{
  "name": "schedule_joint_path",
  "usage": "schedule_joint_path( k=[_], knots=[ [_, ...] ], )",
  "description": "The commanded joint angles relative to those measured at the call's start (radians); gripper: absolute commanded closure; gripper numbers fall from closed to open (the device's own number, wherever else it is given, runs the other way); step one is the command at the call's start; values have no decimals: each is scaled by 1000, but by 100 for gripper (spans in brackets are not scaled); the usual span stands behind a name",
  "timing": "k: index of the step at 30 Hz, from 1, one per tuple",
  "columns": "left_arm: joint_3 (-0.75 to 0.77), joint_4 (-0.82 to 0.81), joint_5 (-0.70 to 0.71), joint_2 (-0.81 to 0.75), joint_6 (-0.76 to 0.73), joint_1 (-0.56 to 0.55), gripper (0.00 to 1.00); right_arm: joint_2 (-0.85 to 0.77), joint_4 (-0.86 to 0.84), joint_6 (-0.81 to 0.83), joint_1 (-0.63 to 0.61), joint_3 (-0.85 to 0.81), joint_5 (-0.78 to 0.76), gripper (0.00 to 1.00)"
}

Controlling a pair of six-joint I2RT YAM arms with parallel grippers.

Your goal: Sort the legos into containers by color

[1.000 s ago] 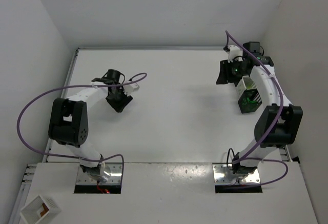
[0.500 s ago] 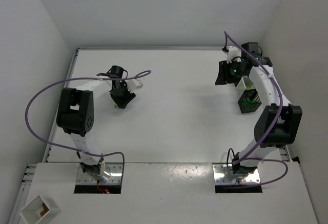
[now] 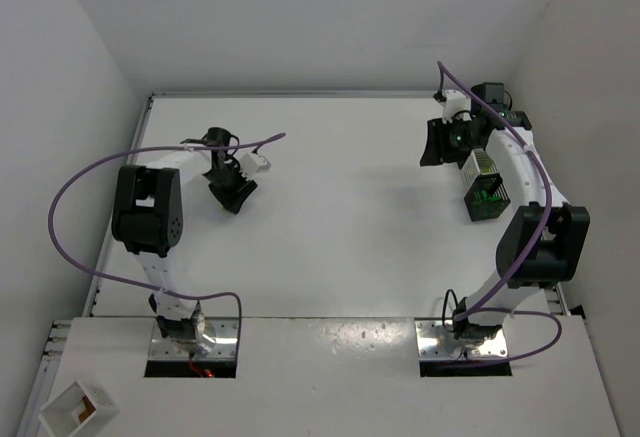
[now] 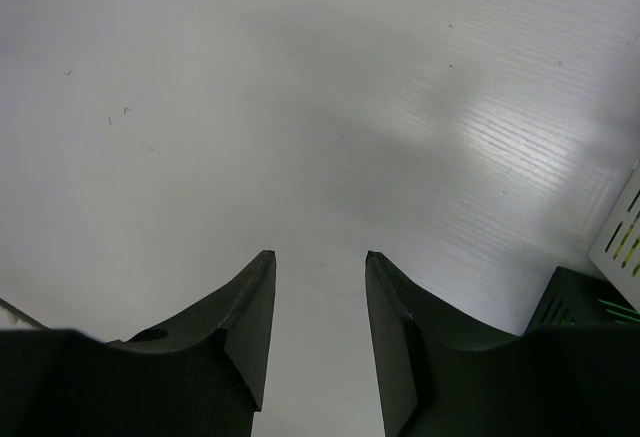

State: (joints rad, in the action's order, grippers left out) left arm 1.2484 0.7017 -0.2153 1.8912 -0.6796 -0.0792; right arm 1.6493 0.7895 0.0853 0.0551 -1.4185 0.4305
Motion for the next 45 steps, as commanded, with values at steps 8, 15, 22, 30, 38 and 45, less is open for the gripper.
schedule_joint_path(
  k=[8, 15, 22, 30, 38, 45],
  knots=[
    [3, 24, -49, 17, -48, 15, 49, -9, -15, -9, -8, 7, 8, 58],
    [3, 24, -49, 49, -48, 15, 61, -9, -15, -9, -8, 7, 17, 59],
    [-15, 24, -78, 31, -48, 15, 77, -19, -24, -18, -18, 27, 36, 59],
    [-34, 57, -307, -159, -35, 24, 86, -115, -61, -82, -103, 76, 82, 59],
    [-10, 90, -781, -339, 141, 68, 91, -115, -114, -137, -216, 66, 163, 61],
    [-49, -90, -1114, -391, 478, 68, 91, -125, -237, -24, -365, 16, 224, 56]
  ],
)
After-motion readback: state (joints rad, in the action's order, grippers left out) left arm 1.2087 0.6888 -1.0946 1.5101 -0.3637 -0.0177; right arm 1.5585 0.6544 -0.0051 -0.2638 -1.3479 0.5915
